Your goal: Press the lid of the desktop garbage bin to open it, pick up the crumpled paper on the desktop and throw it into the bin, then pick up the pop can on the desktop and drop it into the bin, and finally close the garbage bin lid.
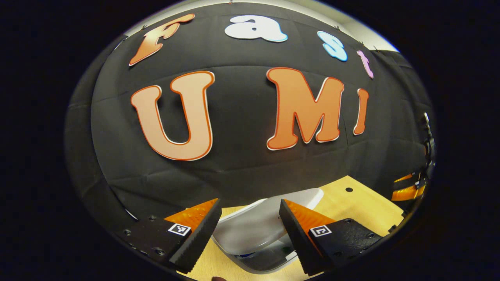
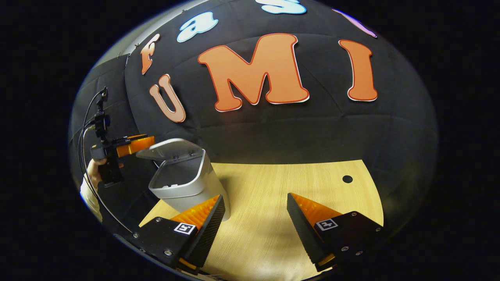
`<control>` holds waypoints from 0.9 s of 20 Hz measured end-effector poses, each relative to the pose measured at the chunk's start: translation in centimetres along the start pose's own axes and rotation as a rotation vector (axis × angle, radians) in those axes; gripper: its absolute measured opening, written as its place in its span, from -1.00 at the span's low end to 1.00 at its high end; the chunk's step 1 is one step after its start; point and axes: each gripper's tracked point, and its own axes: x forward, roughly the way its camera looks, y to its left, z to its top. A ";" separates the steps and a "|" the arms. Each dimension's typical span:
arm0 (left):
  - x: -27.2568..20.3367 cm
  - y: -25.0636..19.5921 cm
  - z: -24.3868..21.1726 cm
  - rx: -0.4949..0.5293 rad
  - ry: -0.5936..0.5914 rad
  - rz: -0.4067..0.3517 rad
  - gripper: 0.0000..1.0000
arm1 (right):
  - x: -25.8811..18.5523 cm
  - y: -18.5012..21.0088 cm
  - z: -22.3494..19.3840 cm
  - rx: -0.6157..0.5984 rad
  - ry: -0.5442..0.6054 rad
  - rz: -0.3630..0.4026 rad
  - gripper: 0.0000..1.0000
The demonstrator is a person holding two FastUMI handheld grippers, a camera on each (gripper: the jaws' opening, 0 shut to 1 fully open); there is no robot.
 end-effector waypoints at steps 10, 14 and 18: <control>1.1 -3.2 -10.5 -0.199 0.225 -0.016 0.89 | -0.3 -1.8 -0.9 -0.003 0.030 0.005 0.91; 2.1 -1.8 -11.2 -0.159 0.204 0.089 0.91 | 0.0 -1.9 -1.1 0.004 0.042 0.022 0.92; 1.9 -1.5 -11.1 -0.118 0.111 0.127 0.94 | 0.3 -2.0 -1.3 0.003 0.051 0.034 0.92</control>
